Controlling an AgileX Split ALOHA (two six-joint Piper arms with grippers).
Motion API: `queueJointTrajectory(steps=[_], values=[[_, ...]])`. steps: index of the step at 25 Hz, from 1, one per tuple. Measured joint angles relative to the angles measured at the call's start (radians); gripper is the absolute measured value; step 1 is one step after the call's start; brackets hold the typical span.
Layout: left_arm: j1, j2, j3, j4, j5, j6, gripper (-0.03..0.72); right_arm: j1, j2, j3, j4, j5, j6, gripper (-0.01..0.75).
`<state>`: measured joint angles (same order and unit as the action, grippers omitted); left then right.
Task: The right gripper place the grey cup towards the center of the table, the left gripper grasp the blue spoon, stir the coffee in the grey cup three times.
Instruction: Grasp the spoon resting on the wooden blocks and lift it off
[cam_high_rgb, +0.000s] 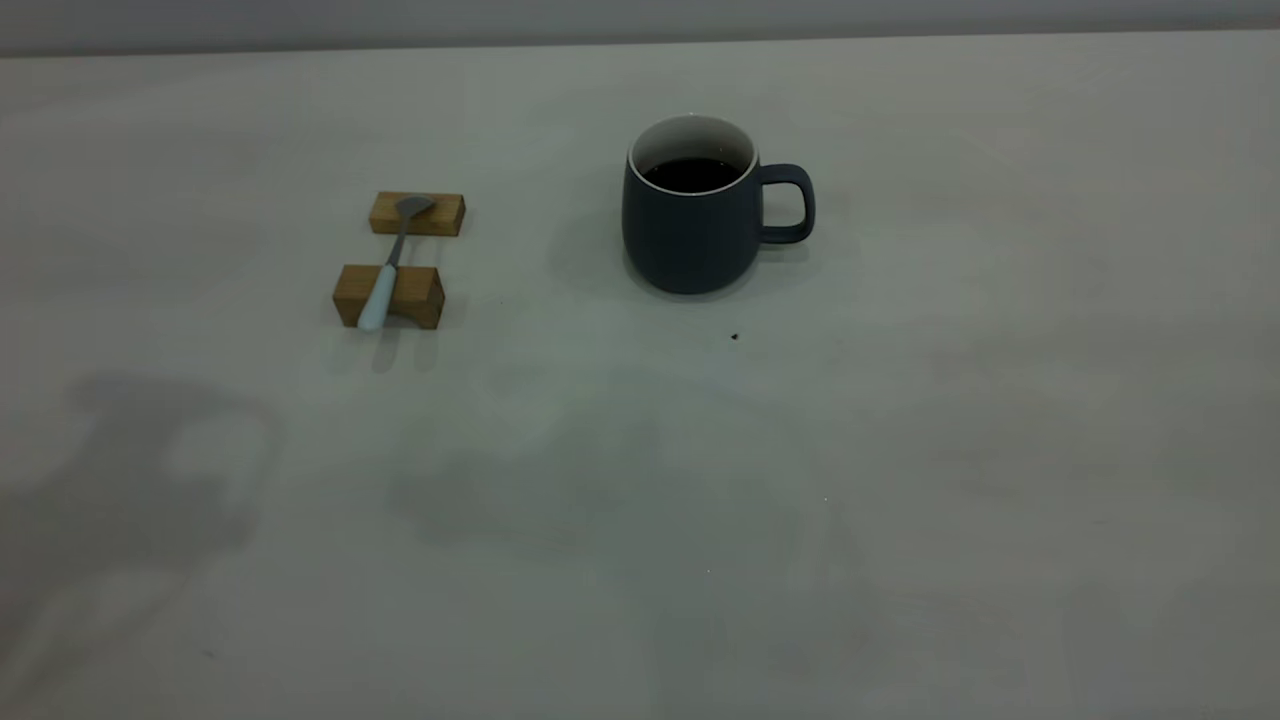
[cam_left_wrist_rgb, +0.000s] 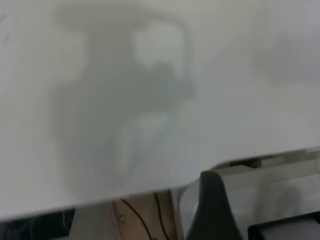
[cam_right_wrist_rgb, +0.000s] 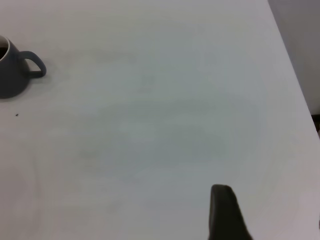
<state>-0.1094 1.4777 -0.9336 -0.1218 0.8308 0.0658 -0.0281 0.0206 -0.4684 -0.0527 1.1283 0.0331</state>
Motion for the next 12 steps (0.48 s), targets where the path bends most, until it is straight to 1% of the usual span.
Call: queueJointTrajectory(steps=[2, 6, 9, 12], values=[[-0.042, 0.081, -0.020, -0.004, -0.054, -0.045, 0.600, 0.000, 0.000, 0.000, 0.000, 0.000, 0.000, 0.474], [-0.094, 0.250, -0.065, 0.027, -0.133, -0.166, 0.598, 0.000, 0.000, 0.000, 0.000, 0.000, 0.000, 0.474], [-0.106, 0.365, -0.116, 0.053, -0.176, -0.240, 0.596, 0.000, 0.000, 0.000, 0.000, 0.000, 0.000, 0.473], [-0.109, 0.471, -0.186, 0.055, -0.205, -0.257, 0.594, 0.000, 0.000, 0.000, 0.000, 0.000, 0.000, 0.474]])
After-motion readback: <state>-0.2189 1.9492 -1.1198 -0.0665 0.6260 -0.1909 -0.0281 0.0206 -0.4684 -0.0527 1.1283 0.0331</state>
